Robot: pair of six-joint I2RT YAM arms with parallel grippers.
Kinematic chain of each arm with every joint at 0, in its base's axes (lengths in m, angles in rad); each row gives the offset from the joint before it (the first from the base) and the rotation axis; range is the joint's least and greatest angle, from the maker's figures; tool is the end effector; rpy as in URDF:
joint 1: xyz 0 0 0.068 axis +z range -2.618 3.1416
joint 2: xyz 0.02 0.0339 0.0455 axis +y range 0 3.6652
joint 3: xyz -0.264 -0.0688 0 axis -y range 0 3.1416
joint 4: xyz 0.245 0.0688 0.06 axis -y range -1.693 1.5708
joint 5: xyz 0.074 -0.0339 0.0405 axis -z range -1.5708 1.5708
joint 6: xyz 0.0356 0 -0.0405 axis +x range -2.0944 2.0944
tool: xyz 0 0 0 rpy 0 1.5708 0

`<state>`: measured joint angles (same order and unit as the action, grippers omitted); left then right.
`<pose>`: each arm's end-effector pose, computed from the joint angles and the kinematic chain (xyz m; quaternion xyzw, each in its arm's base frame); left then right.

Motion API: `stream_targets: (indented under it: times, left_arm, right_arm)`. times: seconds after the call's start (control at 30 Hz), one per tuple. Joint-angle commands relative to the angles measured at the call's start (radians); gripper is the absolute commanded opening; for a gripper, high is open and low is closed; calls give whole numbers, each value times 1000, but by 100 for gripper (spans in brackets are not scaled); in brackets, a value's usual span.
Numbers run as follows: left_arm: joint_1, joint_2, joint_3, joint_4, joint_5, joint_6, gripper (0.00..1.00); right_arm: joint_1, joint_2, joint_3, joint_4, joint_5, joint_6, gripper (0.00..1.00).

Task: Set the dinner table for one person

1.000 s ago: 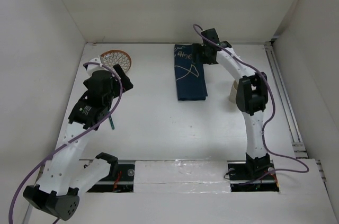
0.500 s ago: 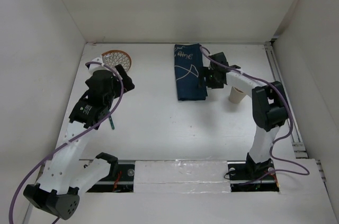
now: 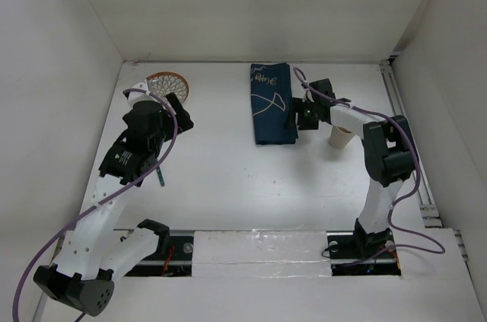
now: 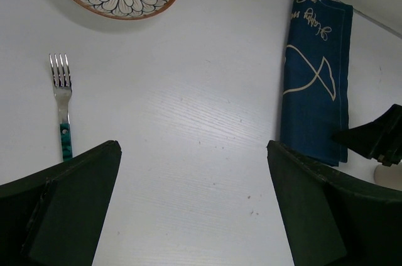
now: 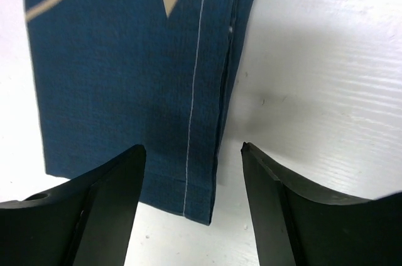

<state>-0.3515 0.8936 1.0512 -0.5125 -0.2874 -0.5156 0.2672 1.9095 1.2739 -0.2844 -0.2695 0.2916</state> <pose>0.1805 -0.0554 0.3794 -0.1481 0.8029 -0.1308 0.5624 0.3892 0.1164 0.1792 -0.0315 0.9394 0.2097 0.2694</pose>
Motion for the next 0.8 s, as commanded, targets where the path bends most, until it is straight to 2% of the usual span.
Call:
stream_targets:
  times: [0.0,0.07,0.13,0.17,0.2,0.27,0.47,0.6,0.77]
  left_arm:
    - [2,-27,3,28,-1,14,100]
    - [2,-27,3,28,-1,14,100]
    - [2,-27,3,28,-1,14,100]
    - [2,-27,3,28,-1,14,100]
    - [2,-27,3,28,-1,14,100]
    - [2,-27,3,28,-10,14,100]
    - [2,-27,3,28,-10,14,100]
    - [2,-27,3,28,-10,14,100]
    - [2,-27,3,28,-10,14,100]
  right_arm:
    - [-8,6,-28,68,-53,-5,68]
    - [-8,6,-39,68,-53,-5,66]
    - [-8,6,-39,68,-53,-5,60]
    - [-8,6,-48,68,-53,-5,55]
    - [-8,6,-48,79,-53,-5,44]
    - [-8,6,-57,88,-53,-5,37]
    - [-8,-13,-67,79,-30,-5,37]
    - [-8,-36,-67,59,-5,-5,47]
    - [-8,-58,-67,50,4,-5,47]
